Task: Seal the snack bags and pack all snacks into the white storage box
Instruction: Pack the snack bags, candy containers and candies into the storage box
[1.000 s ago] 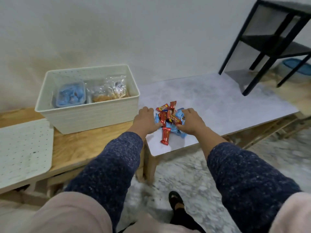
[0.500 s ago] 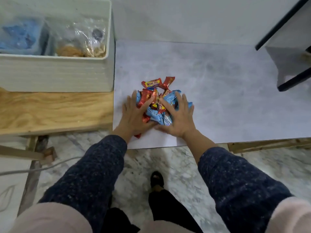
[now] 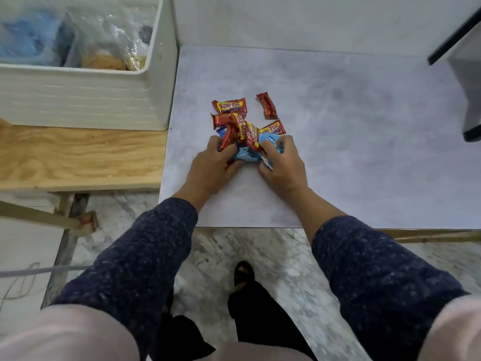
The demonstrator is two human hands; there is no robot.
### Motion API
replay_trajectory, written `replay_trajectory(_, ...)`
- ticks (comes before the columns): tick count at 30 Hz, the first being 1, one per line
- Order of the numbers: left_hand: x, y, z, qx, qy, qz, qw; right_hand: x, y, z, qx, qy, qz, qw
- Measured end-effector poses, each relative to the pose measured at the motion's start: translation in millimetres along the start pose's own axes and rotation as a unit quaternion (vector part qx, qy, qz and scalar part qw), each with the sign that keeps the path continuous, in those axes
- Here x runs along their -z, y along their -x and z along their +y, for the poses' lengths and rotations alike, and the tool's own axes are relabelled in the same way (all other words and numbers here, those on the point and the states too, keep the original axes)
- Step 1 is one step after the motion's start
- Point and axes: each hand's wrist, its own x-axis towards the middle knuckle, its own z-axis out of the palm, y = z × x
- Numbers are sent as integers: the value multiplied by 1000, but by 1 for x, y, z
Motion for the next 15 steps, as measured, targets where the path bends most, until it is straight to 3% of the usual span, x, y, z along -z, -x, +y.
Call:
replay_trajectory(10,32,-2,15,5,5,25,1000,36,-16,-6,-41,5,-47,998)
replay_trajectory(15,81,-22,33,50,30,34,998,79,-33,-27,-20,5,-20,1000)
